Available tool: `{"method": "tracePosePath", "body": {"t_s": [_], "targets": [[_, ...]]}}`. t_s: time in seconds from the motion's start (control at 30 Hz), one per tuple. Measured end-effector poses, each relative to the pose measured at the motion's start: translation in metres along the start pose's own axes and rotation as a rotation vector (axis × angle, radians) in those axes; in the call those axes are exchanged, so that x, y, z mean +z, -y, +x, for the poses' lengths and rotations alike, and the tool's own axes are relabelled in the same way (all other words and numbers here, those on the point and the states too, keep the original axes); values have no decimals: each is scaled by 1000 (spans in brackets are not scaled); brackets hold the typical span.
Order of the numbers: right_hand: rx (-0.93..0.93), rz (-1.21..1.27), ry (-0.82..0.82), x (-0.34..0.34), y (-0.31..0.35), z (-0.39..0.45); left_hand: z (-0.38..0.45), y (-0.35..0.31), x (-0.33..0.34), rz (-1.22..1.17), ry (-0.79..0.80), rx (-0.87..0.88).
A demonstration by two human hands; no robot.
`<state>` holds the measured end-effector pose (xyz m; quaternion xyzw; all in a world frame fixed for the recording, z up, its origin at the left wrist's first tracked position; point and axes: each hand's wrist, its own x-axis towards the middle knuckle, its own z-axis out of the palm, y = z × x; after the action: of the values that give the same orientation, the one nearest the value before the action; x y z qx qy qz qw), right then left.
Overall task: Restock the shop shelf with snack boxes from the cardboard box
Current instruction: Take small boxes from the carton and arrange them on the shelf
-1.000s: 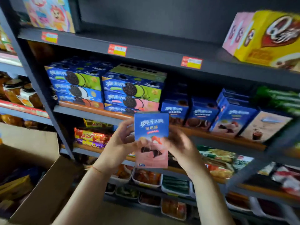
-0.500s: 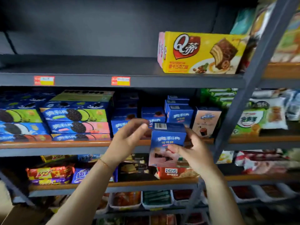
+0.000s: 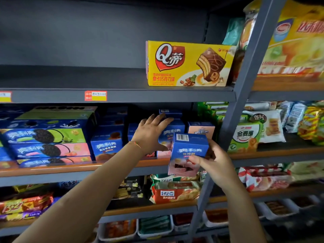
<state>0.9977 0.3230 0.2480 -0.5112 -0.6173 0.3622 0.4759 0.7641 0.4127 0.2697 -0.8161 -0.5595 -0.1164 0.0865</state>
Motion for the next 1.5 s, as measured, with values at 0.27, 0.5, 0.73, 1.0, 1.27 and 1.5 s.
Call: {"method": "tracePosePath", "body": {"t_s": [0.27,0.5,0.73,1.0,1.27,1.5], "targets": [[-9,45,-21,0,-8,10,1,1,12,8,-92,-29],[-61,102,-19,1,-7,14,8,1,10,6,-78,-67],[-85,149,-22,-2,-7,15,20,8,11,-11,-74,-84],[-165,141,-21,11,-1,14,-3,23,4,-228,-191,-47],[-211,69,-39,33,-4,27,-30,11,0,-841,-322,-97],[-195,-90,-30,41,-13,37,-24,8,-1,-956,-176,-95]]}}
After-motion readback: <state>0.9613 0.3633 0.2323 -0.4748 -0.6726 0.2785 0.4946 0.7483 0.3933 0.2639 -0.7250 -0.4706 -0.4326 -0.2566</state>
